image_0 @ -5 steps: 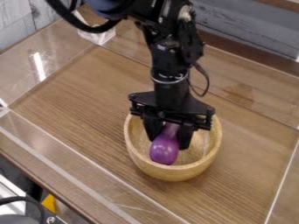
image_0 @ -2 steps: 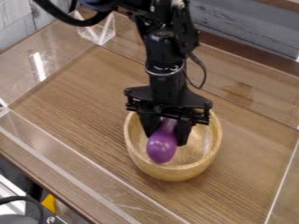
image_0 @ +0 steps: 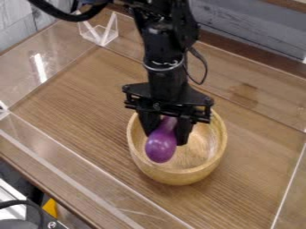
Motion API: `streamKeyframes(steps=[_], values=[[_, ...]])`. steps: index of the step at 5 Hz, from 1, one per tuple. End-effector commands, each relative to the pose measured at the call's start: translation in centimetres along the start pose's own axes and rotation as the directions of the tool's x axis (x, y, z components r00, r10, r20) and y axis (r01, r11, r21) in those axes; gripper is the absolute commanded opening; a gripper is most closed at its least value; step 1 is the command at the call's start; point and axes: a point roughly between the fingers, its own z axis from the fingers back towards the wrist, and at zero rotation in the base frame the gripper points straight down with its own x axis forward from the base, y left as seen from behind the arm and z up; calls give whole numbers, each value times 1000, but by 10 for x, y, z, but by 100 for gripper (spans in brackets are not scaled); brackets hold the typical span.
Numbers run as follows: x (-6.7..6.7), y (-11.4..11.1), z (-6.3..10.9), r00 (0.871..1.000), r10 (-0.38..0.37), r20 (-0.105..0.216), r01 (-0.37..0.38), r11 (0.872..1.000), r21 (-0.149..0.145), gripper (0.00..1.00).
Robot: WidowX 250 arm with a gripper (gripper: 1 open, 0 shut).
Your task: Remove the purple eggplant from inside the brown bowl and put it on the table
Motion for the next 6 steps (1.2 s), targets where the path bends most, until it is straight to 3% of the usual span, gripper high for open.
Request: streamKeyframes(steps=[1, 3, 6], values=[[9, 2, 17, 998, 1, 65, 0, 1000, -20, 0], [11, 14, 20, 997, 1, 77, 0, 1000, -15, 0], [11, 5, 13, 996, -18, 92, 18, 1000, 2, 0]])
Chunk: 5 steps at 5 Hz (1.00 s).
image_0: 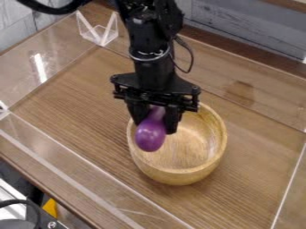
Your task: Remove the purple eggplant from inside the brown bowl and put it on the table
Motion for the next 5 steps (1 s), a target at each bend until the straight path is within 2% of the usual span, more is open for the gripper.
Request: streamKeyframes(steps=[1, 2, 3, 5], values=[[5, -6, 7, 999, -16, 47, 16, 1000, 0, 0], [4, -8, 4, 999, -21, 50, 21, 1000, 7, 0], [4, -10, 2, 998, -24, 52, 23, 1000, 14, 100], [6, -12, -1, 999, -19, 51, 18, 1000, 19, 100]])
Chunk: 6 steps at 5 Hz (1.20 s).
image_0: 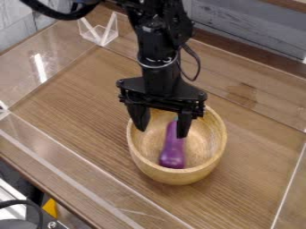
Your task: Remove the purple eggplant from inside the brown bowl and put it on the table
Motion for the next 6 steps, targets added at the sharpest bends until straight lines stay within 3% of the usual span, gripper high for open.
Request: streamKeyframes(steps=[1, 6], values=[[6, -3, 4, 1000, -7, 27, 7, 1000, -4, 100], [14, -6, 5, 999, 23, 28, -23, 1000, -4, 100]])
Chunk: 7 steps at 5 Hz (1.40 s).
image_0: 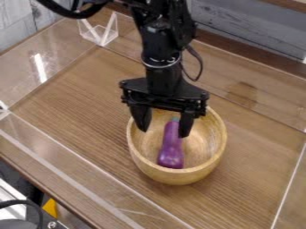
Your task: Remove the purple eggplant from inside the brown bowl and put it on the table
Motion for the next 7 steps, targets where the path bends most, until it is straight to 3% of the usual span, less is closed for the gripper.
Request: streamKeyframes(steps=[1, 6, 7], values=[[12, -5, 10, 999, -4, 50, 5, 1000, -12, 100], [20, -5, 14, 997, 36, 64, -35, 999, -10, 100], [21, -4, 6, 996, 48, 69, -47, 999, -4, 100]])
